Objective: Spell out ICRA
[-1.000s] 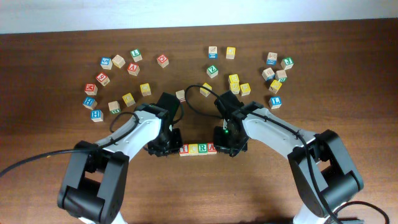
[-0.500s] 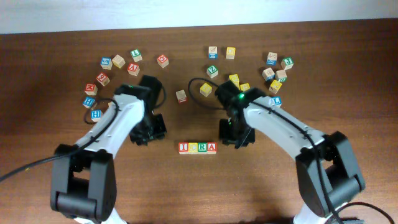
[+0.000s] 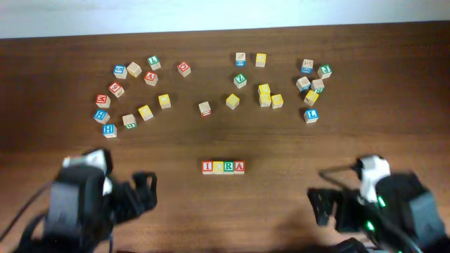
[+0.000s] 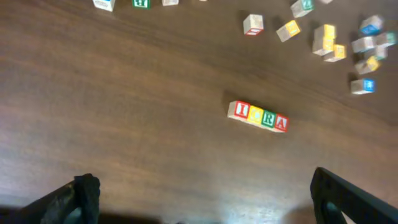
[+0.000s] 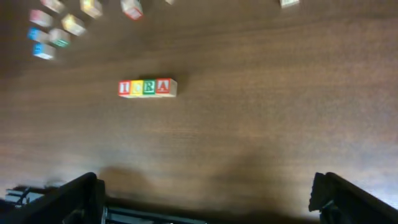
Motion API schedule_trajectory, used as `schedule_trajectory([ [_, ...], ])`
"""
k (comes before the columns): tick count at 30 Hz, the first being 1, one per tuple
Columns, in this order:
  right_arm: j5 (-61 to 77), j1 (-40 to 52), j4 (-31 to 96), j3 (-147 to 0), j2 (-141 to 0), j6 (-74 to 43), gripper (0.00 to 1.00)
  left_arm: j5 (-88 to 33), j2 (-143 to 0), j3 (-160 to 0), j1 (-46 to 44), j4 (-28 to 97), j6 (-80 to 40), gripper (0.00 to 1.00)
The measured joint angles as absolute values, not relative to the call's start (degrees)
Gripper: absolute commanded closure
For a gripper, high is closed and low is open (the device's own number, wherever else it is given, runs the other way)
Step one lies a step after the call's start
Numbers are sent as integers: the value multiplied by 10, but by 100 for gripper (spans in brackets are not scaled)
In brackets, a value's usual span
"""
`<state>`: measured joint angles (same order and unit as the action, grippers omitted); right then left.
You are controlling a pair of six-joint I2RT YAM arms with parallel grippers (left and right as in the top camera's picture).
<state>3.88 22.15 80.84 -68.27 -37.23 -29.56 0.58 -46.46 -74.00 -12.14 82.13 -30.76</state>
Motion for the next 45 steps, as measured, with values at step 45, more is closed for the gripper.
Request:
schedule_trajectory([
  [45, 94, 59, 56, -102, -10, 27, 2, 7, -301, -657, -121, 876, -361, 1],
])
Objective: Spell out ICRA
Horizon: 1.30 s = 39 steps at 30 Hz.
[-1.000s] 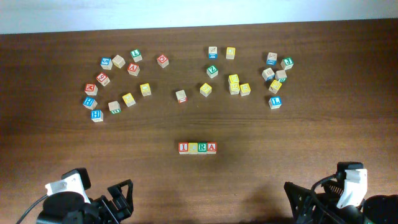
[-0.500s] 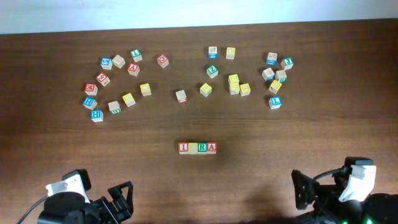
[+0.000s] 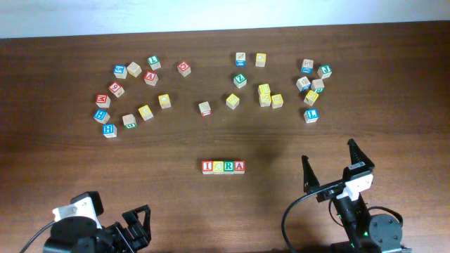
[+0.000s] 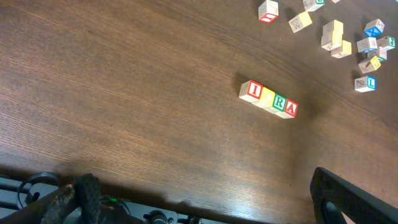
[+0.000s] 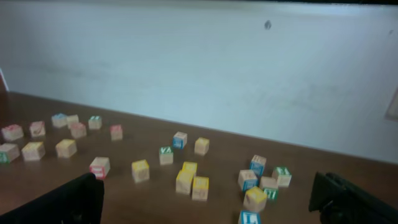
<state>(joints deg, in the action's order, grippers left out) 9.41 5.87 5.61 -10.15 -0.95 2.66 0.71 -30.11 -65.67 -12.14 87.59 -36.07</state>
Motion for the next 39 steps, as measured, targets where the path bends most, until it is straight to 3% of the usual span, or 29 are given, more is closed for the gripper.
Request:
schedule_trajectory([
  [8, 88, 41, -74, -11, -8, 30, 1, 7, -301, -657, -121, 876, -361, 1],
  [17, 8, 41, 42, -6, -8, 2, 2, 7, -301, -657, -121, 876, -361, 1],
  [39, -6, 27, 43, -6, -8, 13, 2, 7, -301, -657, -121, 876, -361, 1],
])
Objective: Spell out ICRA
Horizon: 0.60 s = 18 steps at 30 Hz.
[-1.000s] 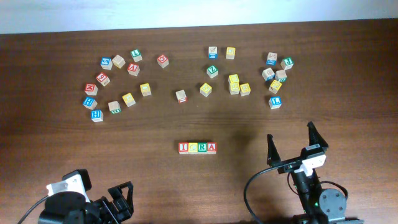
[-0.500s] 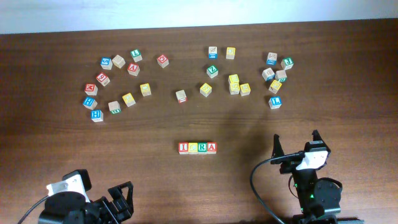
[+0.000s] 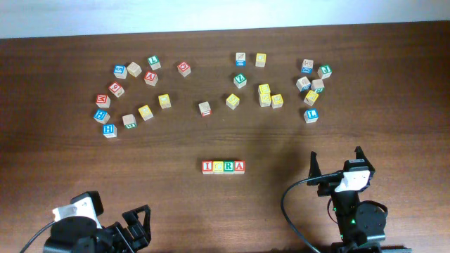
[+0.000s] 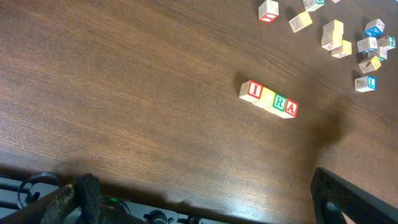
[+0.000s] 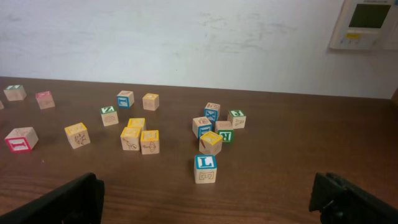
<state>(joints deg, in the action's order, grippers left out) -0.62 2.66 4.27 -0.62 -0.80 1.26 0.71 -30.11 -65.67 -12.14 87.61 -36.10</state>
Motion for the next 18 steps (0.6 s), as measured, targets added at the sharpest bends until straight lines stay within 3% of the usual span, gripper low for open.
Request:
schedule_trajectory([
  [18, -6, 27, 43, -6, -8, -11, 2, 7, -301, -657, -121, 876, -361, 1],
])
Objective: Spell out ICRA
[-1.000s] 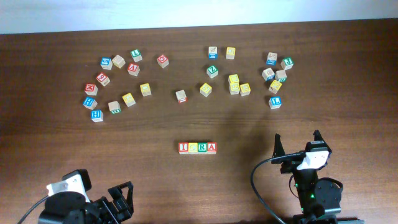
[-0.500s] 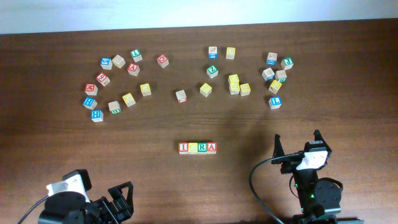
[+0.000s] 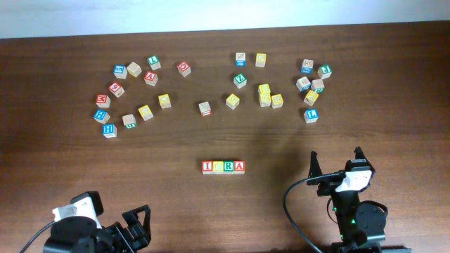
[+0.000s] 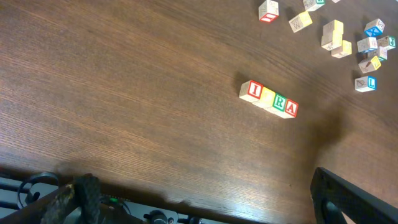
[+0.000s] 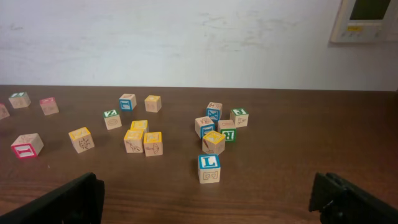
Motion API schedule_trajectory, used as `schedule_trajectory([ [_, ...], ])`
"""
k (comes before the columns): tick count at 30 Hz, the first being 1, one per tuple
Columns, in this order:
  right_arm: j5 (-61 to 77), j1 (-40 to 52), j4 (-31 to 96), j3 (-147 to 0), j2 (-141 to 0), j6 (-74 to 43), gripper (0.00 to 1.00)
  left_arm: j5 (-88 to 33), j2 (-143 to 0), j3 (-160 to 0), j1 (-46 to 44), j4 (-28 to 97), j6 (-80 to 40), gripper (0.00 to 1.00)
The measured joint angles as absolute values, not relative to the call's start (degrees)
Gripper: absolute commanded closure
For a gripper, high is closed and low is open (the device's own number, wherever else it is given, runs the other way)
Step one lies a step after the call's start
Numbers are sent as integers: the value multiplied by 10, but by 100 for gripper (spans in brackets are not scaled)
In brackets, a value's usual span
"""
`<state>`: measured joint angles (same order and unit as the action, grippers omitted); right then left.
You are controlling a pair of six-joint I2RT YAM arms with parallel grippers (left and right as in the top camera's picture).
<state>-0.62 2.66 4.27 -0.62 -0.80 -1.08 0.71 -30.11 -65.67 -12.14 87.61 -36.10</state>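
Note:
Four letter blocks stand side by side in one row at the table's middle front, reading I, C, R, A; the left wrist view shows the same row. My left gripper is drawn back at the front left edge, open and holding nothing, its dark fingers far apart. My right gripper rests at the front right, also open and bare, facing the far wall. A blue L block lies ahead of it.
Loose letter blocks lie scattered along the far half: one cluster at back left, a few in the middle, another cluster at back right. A white wall runs behind the table. Cables trail from both arm bases.
The right wrist camera has tilted slightly, so the blocks sit a little lower in its view. The row of blocks and the left arm are unchanged.
At the oldest moment the I, C, R, A row stood complete and both arms hovered low over the front of the table, jaws open. Later both arms were drawn back to the front edge, the right wrist facing the wall. They rest there now.

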Motion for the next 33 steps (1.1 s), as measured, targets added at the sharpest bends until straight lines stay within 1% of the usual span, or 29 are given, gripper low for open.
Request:
schedule_trajectory([
  [19, -6, 27, 43, -6, -8, -11, 2, 7, -301, -657, -121, 878, -361, 1],
  [24, -6, 27, 43, -6, -8, -11, 2, 7, -301, -657, -121, 933, -361, 1],
  [25, -6, 27, 43, -6, -8, -11, 2, 4, -301, -655, -122, 918, -361, 1],
  [27, -6, 27, 43, -6, -7, -11, 2, -11, -301, -651, -123, 848, -329, 1],
  [29, -6, 27, 43, -6, -7, -11, 2, -49, -294, -636, -109, 712, -216, 1],
  [31, -6, 27, 43, -6, -7, -11, 2, -90, -272, -598, -79, 624, -107, 1],
  [33, -7, 27, 43, -6, -7, -11, 2, -104, -243, -552, -46, 562, -63, 1],
])
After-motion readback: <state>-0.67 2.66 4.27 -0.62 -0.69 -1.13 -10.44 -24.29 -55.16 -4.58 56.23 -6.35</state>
